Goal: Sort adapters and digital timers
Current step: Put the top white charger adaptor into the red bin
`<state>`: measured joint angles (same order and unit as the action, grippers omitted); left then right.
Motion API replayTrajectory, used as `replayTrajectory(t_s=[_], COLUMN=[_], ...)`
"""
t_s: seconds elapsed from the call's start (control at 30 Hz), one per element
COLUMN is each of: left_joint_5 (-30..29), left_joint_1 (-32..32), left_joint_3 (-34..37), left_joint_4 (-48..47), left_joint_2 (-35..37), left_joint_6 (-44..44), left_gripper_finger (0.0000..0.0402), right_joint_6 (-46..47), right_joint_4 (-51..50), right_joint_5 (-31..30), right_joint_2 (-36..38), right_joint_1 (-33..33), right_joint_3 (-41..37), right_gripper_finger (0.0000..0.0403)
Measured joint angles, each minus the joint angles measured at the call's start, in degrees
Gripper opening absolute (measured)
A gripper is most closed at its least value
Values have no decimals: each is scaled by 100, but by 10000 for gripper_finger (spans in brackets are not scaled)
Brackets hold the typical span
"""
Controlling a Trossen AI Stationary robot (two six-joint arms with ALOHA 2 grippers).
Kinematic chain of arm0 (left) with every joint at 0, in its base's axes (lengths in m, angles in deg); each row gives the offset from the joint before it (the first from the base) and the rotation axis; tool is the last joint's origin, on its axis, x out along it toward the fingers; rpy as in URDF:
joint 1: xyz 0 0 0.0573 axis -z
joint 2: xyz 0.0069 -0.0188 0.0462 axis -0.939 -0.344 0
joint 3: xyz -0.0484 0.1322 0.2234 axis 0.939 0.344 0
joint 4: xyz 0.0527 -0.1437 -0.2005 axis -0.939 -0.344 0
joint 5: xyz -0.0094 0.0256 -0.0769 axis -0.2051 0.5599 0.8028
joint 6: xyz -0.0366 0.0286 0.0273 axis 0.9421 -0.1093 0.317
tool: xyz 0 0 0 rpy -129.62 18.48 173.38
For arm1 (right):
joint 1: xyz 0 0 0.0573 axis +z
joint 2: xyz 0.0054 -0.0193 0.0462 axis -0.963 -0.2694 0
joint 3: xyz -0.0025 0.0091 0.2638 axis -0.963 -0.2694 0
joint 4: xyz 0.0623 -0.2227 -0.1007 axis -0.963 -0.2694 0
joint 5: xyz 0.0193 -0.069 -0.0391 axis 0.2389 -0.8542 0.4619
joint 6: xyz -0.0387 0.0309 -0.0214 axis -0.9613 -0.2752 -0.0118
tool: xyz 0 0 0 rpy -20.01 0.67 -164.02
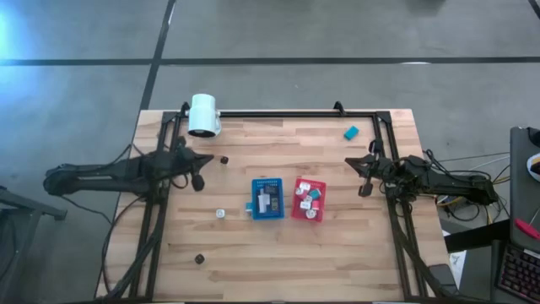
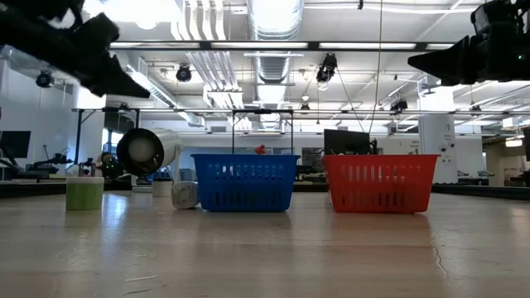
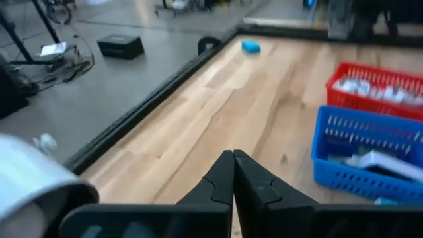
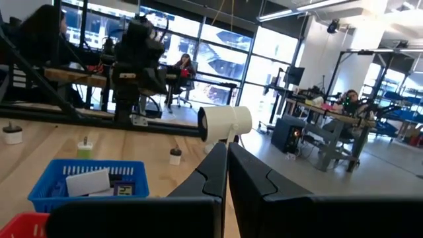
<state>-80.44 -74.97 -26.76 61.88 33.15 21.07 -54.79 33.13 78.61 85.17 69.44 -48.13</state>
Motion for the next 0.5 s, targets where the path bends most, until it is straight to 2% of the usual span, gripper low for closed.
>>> replayTrajectory(t_s=[0.13,0.27,0.4,0.5], left_joint_5=[67,-22,-62,40], left_joint_1=[-8,-64,-249,-354], left_joint_3=[-971,-1906,-2616,-2841], left_joint_4=[-510,-1291,-2335,-2558], left_joint_2=[-940,-1925,-2931,-3538], left_joint_6=[-766,-844,-965,-1925], left_gripper_finger=[18,37,86,138], right_joint_6=[36,131,139,141], right_joint_4=[-2,-27,-58,-151], right_joint_5=[0,1,2,2], right_joint_2=[0,0,0,0], right_joint_1=[0,4,4,4], right_joint_3=[0,0,0,0], right_gripper_finger=[8,8,8,8])
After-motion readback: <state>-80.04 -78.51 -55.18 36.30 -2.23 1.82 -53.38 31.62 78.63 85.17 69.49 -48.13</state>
